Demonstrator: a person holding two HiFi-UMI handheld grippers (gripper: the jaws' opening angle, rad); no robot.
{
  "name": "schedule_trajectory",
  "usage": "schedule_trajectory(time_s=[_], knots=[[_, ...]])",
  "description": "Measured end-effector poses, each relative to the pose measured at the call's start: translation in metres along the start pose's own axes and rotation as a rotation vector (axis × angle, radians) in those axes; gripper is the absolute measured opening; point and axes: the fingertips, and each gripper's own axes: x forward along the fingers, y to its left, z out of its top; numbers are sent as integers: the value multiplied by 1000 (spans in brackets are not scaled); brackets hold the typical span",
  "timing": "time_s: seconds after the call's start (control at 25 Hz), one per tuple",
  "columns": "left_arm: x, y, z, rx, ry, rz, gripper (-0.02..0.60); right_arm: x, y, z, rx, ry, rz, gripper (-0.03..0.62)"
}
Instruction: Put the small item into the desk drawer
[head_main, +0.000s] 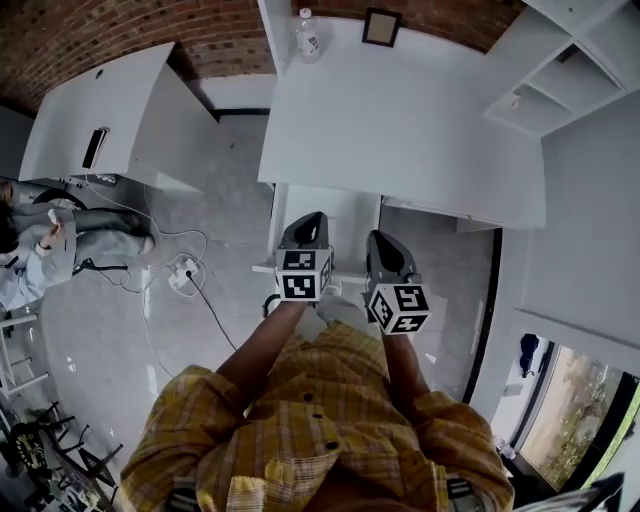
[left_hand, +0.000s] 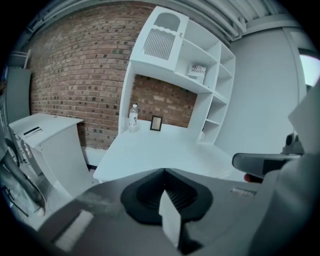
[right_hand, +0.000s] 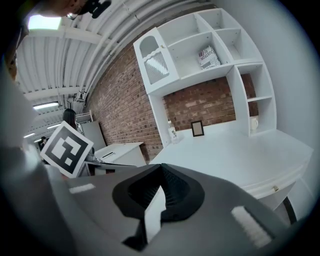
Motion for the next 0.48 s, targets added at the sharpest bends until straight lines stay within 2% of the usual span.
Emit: schedule_trajectory(time_s=[0.48], knots=[[-61, -14, 47, 69, -137, -12, 2, -17, 21, 50, -47, -81, 25, -2]])
